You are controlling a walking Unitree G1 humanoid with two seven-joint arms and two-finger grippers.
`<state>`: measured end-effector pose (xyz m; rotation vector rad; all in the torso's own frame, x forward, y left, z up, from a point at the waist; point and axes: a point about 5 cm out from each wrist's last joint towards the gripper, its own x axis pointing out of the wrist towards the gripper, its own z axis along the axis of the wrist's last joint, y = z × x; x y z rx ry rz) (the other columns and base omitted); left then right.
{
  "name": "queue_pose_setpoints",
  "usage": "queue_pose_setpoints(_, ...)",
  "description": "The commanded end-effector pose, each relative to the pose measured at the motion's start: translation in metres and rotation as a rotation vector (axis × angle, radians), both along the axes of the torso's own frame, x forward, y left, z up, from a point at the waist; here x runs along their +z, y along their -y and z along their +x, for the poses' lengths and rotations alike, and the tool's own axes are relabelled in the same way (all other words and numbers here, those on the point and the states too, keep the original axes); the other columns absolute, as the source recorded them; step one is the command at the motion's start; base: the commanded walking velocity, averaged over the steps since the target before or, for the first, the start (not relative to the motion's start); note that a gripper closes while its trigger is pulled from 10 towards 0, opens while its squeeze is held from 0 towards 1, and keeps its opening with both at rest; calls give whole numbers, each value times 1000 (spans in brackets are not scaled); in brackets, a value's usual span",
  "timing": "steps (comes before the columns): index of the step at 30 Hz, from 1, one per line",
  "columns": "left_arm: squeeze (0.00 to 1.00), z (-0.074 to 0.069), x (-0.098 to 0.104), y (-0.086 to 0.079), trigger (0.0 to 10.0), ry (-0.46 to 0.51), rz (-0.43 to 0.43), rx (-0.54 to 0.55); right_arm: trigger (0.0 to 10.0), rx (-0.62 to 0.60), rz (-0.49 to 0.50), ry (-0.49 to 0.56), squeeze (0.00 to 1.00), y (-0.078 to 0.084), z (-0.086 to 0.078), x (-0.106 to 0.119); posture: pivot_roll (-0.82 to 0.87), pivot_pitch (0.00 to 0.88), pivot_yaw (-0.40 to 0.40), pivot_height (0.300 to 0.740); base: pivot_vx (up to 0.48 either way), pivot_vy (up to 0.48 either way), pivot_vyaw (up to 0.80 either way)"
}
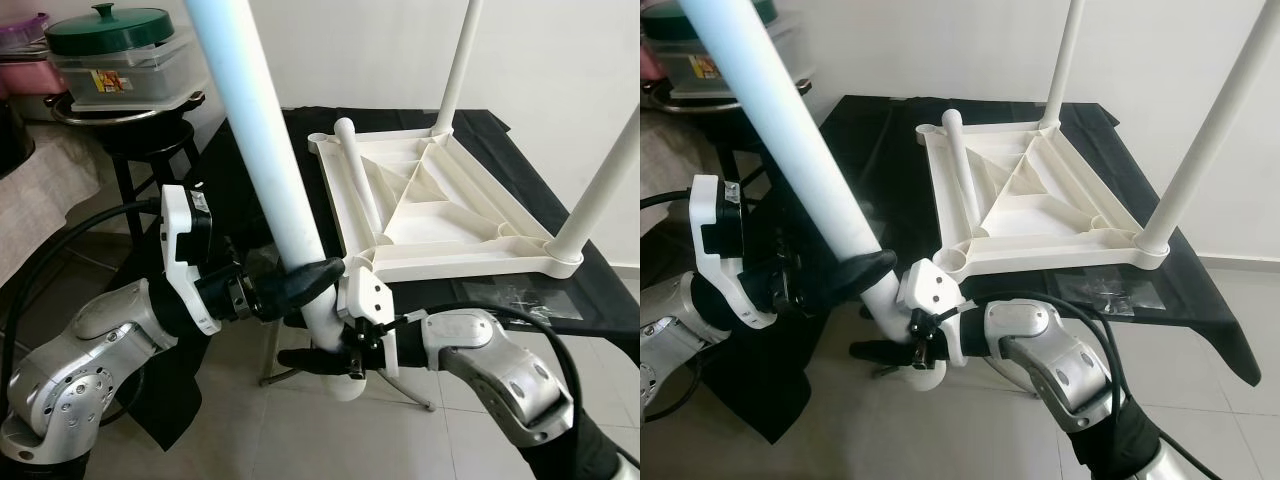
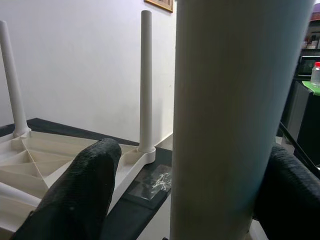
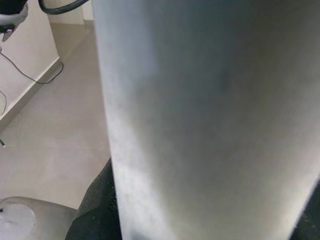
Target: Building children table
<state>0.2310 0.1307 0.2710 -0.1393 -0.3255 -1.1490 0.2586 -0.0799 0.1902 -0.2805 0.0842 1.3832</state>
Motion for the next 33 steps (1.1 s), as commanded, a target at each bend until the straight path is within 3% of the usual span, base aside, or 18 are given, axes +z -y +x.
queue_pose_setpoints(1,0,0,2,2,3020,5,10,-8,10000,9,0,8,0,-3,-3,1,-34,84,28,740,0,0,0)
queue_pose_setpoints(2,0,-1,1,2,1529,3,13,-13,10000,8,0,9,0,-4,-3,1,-33,87,28,740,0,0,0)
queue_pose_setpoints(3,0,-1,1,2,1529,3,13,-13,10000,8,0,9,0,-4,-3,1,-33,87,28,740,0,0,0)
queue_pose_setpoints(4,0,-2,1,4,0,-2,13,-23,10000,6,0,9,0,-5,-3,1,-31,90,29,740,0,0,0)
queue_pose_setpoints(19,0,-1,1,5,0,-9,8,-32,10000,-24,28,26,0,-4,1,3,-27,100,30,740,0,0,0)
queue_pose_setpoints(20,0,0,1,4,0,-7,13,-35,10000,-17,53,9,459,-2,2,6,-27,100,30,740,0,0,0)
queue_pose_setpoints(21,0,0,2,3,0,-5,19,-40,10000,-9,72,5,1000,1,4,11,-25,100,30,740,0,0,0)
queue_pose_setpoints(27,0,1,3,3,0,-1,46,-69,10000,35,100,15,1000,12,5,23,-26,100,31,740,0,0,0)
queue_pose_setpoints(29,0,-2,2,5,0,-6,91,-145,10000,113,84,34,1000,21,2,29,-27,100,31,740,0,0,0)
queue_pose_setpoints(30,0,-4,1,6,0,-7,112,-186,10000,156,72,32,925,23,1,32,-27,100,31,740,0,0,0)
queue_pose_setpoints(31,0,-6,1,7,0,-13,127,-225,10000,194,60,22,631,25,-1,33,-27,100,31,740,0,0,0)
queue_pose_setpoints(32,0,-6,1,7,0,-13,127,-225,10000,194,60,22,631,25,-1,33,-27,100,31,740,0,0,0)
queue_pose_setpoints(33,0,-8,1,9,0,-15,136,-258,10000,226,46,11,106,25,-3,33,-27,100,31,740,0,0,0)
